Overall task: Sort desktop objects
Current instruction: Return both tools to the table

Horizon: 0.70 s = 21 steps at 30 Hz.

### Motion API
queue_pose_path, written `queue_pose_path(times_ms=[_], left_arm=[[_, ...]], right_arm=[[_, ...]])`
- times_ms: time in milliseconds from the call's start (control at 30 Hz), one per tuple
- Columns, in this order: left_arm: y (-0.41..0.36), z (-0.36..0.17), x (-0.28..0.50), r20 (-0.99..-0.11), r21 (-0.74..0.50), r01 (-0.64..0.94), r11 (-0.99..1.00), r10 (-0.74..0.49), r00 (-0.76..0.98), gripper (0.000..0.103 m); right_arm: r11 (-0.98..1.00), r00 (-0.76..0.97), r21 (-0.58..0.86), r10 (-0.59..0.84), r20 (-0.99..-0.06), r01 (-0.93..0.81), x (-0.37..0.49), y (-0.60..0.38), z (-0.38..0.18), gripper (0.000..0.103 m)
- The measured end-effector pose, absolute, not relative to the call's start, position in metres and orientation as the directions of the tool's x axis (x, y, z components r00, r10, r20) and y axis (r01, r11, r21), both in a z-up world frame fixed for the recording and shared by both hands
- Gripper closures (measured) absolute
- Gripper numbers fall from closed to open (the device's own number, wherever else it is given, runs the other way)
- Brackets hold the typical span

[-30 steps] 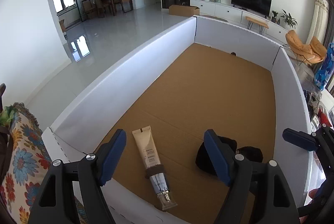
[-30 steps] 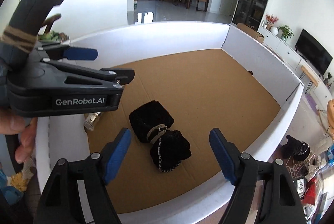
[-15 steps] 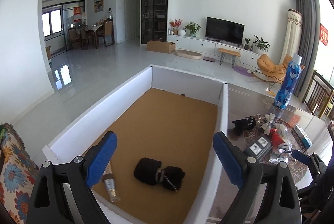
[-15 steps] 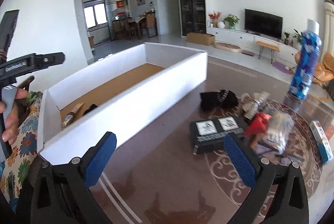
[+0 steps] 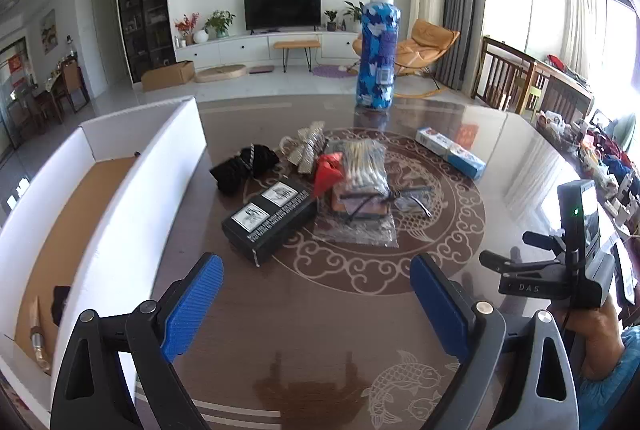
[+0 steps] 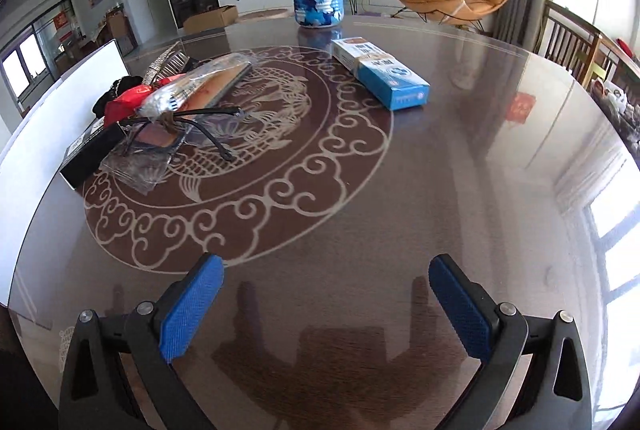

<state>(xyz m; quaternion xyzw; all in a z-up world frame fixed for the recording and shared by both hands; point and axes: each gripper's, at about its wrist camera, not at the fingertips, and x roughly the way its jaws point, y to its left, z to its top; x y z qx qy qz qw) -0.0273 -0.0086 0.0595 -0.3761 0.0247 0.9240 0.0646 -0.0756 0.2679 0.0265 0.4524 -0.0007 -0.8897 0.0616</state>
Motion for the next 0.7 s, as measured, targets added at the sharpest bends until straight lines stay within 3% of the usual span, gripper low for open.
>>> queue_pose_path(times_ms=[267,700], left_arm=[[0.028,-0.026,-0.049,-0.8,0.004,-0.175,-0.985,0.102,-0.592,0.008],[0.028,-0.05,-0.068,-0.813,0.009,-0.167,-0.986,0.09,-0.576,0.006]], right_arm=[[-0.993,-0.58,0.007,-0.073,-0.811,0.116,-0.069,0.272,0.02,0.0],[-0.993,-0.576,-0.007,-0.061,-0.815,0.116,-0.068,0.269,0.02,0.0]])
